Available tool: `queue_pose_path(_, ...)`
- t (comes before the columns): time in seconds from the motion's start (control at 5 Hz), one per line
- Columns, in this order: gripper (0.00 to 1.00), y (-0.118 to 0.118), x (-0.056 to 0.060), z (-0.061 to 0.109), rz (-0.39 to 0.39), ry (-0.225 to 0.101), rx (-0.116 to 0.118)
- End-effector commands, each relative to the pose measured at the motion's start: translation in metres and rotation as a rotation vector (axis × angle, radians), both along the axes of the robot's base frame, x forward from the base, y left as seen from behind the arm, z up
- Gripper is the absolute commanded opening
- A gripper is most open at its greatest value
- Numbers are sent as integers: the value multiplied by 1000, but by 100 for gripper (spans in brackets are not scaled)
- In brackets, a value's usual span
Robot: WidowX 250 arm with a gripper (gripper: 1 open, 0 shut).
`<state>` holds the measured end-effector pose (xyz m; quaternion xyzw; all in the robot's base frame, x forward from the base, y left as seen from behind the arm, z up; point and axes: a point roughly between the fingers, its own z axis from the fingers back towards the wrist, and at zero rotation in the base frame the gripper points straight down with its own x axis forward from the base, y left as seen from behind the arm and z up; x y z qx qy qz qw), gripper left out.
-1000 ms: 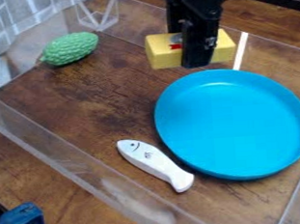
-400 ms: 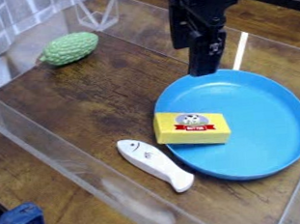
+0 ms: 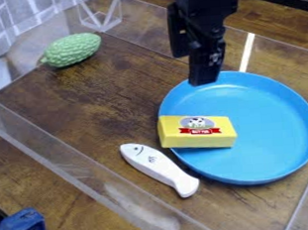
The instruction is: Put the yellow brick in the blue tray
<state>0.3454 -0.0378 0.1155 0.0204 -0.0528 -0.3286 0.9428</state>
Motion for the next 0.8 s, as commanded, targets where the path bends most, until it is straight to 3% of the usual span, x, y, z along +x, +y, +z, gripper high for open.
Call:
queue_pose_path(0.0,100,-1,1,1,5,-31,-7)
queue_pose_path(0.6,100,-4,0,-27,18,-22,-14)
